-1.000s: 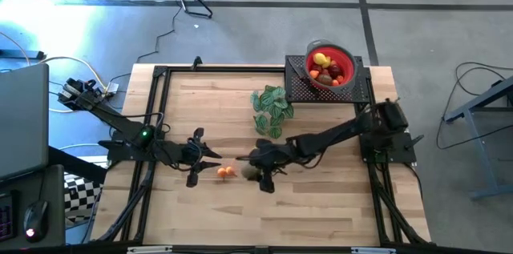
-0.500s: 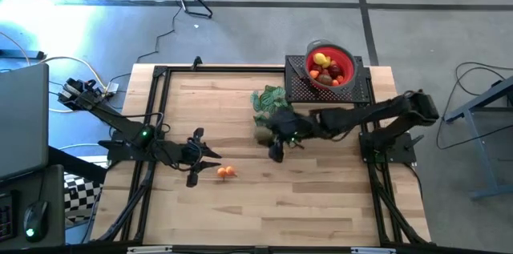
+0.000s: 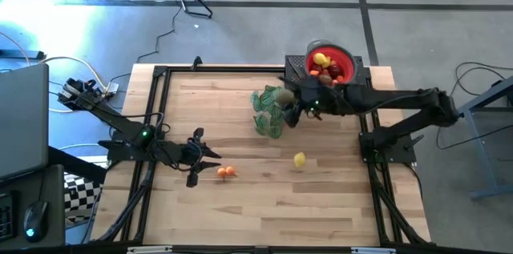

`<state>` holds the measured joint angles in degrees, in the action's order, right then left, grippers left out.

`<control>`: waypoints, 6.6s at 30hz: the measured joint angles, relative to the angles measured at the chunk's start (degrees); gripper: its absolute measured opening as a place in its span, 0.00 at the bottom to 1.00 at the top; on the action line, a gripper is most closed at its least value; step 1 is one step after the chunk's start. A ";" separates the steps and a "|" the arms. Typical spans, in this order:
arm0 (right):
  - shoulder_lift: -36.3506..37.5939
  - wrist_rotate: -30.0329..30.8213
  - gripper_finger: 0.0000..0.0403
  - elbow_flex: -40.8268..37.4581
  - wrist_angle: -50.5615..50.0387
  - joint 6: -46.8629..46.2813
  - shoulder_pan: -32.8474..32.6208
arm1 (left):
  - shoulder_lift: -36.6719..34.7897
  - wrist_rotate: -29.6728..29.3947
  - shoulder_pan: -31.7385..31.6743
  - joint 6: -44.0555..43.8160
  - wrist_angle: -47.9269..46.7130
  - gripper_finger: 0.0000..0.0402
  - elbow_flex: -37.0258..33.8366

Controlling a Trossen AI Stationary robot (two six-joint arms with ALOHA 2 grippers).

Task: Pick & Place Fruit
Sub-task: Put the kiwi into the red colander, then put the lemon into the red colander

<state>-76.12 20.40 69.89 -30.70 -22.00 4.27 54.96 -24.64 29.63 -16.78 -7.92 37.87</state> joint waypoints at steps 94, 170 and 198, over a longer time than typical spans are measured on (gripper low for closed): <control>22.39 -28.13 0.49 -0.10 -17.09 -4.57 24.53 | -0.02 -0.08 0.00 -0.01 -1.25 0.25 0.00; -15.81 -32.94 0.37 -0.11 -45.94 -70.45 -37.05 | 0.00 -0.05 0.00 0.00 -4.31 0.25 -0.02; -25.49 -49.52 0.01 -0.09 -44.23 -116.83 -54.92 | 0.00 -0.05 0.00 0.00 -4.31 0.25 -0.02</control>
<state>-101.61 -29.12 69.80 -74.93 -138.84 -50.65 54.96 -24.69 29.63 -16.78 -12.23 37.85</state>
